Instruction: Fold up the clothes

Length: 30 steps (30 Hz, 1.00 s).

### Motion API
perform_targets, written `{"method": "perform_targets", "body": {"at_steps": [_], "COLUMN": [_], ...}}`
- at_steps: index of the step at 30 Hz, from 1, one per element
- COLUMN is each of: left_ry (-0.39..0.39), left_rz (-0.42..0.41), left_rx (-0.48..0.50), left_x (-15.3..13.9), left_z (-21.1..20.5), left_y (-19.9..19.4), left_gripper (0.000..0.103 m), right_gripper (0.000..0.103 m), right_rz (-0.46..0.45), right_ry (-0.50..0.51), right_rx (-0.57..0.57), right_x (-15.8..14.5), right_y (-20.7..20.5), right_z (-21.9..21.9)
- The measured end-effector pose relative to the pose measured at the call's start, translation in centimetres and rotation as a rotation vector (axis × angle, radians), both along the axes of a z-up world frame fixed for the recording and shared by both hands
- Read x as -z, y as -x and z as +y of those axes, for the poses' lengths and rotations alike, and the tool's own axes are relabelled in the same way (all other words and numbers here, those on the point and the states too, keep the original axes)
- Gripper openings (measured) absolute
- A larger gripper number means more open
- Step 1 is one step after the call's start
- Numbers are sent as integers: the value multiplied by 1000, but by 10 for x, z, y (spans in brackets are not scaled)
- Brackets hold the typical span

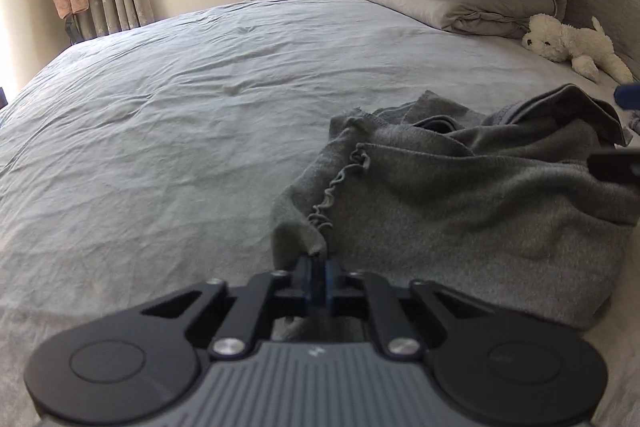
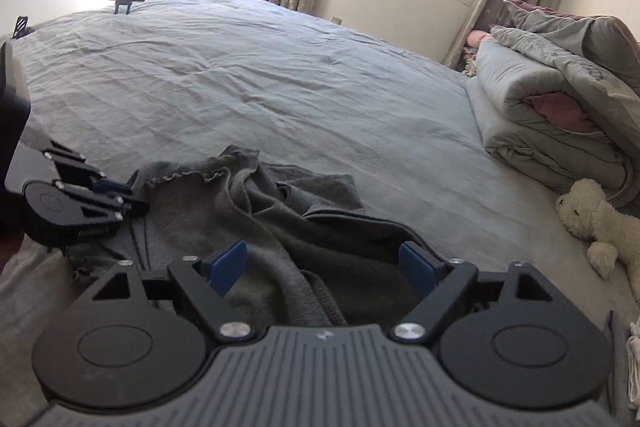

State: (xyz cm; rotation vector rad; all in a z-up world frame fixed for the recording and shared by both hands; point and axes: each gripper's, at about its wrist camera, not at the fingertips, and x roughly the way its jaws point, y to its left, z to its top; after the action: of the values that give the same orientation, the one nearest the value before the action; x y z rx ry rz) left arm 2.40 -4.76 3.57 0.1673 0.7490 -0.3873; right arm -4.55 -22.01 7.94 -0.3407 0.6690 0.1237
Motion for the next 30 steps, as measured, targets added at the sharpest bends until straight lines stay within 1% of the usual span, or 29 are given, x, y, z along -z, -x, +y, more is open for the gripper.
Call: {"method": "perform_targets", "body": {"at_steps": [1, 2, 3, 4, 5, 7, 9, 11, 14, 17, 21, 25, 26, 27, 28, 30], "left_ry": [36, 67, 97, 124, 144, 149, 150, 203, 245, 270, 303, 339, 337, 301, 253, 172], "left_rz": [11, 16, 21, 24, 21, 5, 4, 5, -13, 17, 73, 113, 122, 125, 117, 94], "left_rx": [1, 5, 9, 14, 25, 43, 26, 0, -51, -128, -222, -227, -226, -228, -234, -246], "left_x": [-5, -10, -15, -20, -25, -32, -39, -48, -64, -72, -71, -70, -69, -68, -66, -64], "left_z": [7, 14, 22, 28, 34, 41, 50, 63, 84, 110, 147, 170, 173, 172, 170, 168], "left_y": [-1, -1, -1, 0, 2, 7, 8, 8, 11, 13, 14, 17, 17, 16, 16, 15], "left_gripper": [6, 6, 6, 6, 6, 6, 6, 6, 6, 6, 6, 6, 6, 6, 6, 12], "right_gripper": [53, 14, 3, 4, 4, 4, 4, 3, 3, 3, 3, 3, 3, 3, 3, 4], "right_rz": [48, 78, 98, 105, 80, -11, -102, -187, -272, -273, -264, -262, -259, -251, -219, -95], "right_ry": [27, 42, 44, 30, -3, -59, -115, -162, -168, -202, -237, -238, -238, -234, -231, -234], "right_rx": [-7, 2, 17, 25, 24, 30, 37, 62, 126, 212, 304, 371, 379, 377, 341, 198], "right_x": [10, 16, 22, 22, 13, -14, -42, -65, -81, -83, -80, -79, -78, -78, -75, -63], "right_y": [-6, -10, -13, -14, -10, 4, 19, 35, 49, 47, 48, 54, 55, 56, 55, 52], "right_z": [5, 7, 7, 5, 1, -7, -15, -30, -54, -81, -107, -121, -123, -122, -120, -112]}}
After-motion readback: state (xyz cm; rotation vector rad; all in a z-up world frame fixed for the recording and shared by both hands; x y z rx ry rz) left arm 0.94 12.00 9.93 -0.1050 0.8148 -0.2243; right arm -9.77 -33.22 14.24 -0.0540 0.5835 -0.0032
